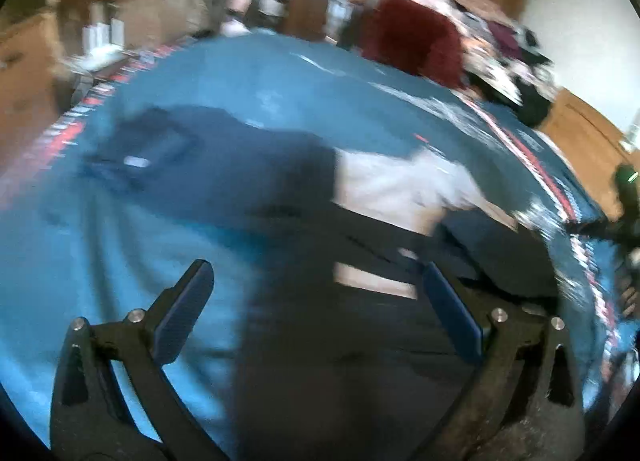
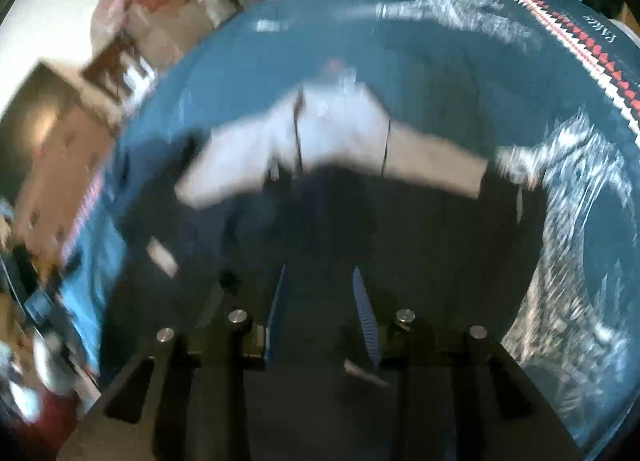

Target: Fold large clothes

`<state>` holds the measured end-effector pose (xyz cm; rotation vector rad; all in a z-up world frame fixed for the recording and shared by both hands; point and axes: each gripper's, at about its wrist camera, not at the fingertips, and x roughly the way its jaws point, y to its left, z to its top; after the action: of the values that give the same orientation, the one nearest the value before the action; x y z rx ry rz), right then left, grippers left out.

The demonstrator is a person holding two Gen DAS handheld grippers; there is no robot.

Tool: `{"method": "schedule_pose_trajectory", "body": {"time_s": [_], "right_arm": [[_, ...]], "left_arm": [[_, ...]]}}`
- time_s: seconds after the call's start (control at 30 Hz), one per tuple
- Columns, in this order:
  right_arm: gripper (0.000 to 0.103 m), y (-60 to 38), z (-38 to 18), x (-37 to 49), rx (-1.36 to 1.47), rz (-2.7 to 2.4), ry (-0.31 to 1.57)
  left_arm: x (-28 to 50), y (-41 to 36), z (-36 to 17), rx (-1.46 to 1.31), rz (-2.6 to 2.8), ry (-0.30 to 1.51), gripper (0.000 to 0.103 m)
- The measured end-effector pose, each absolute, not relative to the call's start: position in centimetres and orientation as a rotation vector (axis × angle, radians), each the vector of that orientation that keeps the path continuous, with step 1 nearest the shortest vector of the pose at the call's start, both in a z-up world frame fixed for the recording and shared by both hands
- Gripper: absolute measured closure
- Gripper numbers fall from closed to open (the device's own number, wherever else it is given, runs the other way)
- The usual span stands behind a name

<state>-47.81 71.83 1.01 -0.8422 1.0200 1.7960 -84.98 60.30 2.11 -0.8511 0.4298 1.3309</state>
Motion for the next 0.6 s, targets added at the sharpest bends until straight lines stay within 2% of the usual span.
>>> {"method": "schedule_pose_trajectory", "body": {"time_s": [0.07, 0.13, 0.2, 0.43, 0.47, 0.5, 0.6], "right_arm": [[0.063, 70.3, -1.2, -48.8, -0.855, 1.814, 1.029], [0.062, 69.2, -2.4, -50.6, -0.884, 1.833, 0.925], [0.048, 68.8, -3.1, -52.6, -0.912, 1.856, 0.839], [0.048, 70.2, -6.8, -60.8, -1.108, 1.871, 0.582], [0.067, 71.0, -7.6, -61.3, -1.136, 1.843, 0.575], [0.096, 71.7, -7.8, -61.0, -1.137, 1.833, 0.605], [0.099, 72.5, -5.7, -58.8, -0.997, 1.851, 0.694]], "left_arm": [[-83.4, 62.1, -0.1, -0.952, 1.195, 0.441, 0.001], [-82.0, 63.7, -2.7, -1.079, 1.092, 0.406, 0.002], [-81.2, 64.5, -4.1, -1.153, 1.05, 0.376, 0.008], [-80.5, 63.9, -4.4, -1.161, 1.05, 0.359, 0.009], [-80.6, 63.7, -4.4, -1.166, 1.033, 0.358, 0.009], [-81.0, 63.7, -4.5, -1.172, 1.019, 0.358, 0.009], [-80.3, 63.9, -5.1, -1.222, 0.911, 0.33, 0.009]]}}
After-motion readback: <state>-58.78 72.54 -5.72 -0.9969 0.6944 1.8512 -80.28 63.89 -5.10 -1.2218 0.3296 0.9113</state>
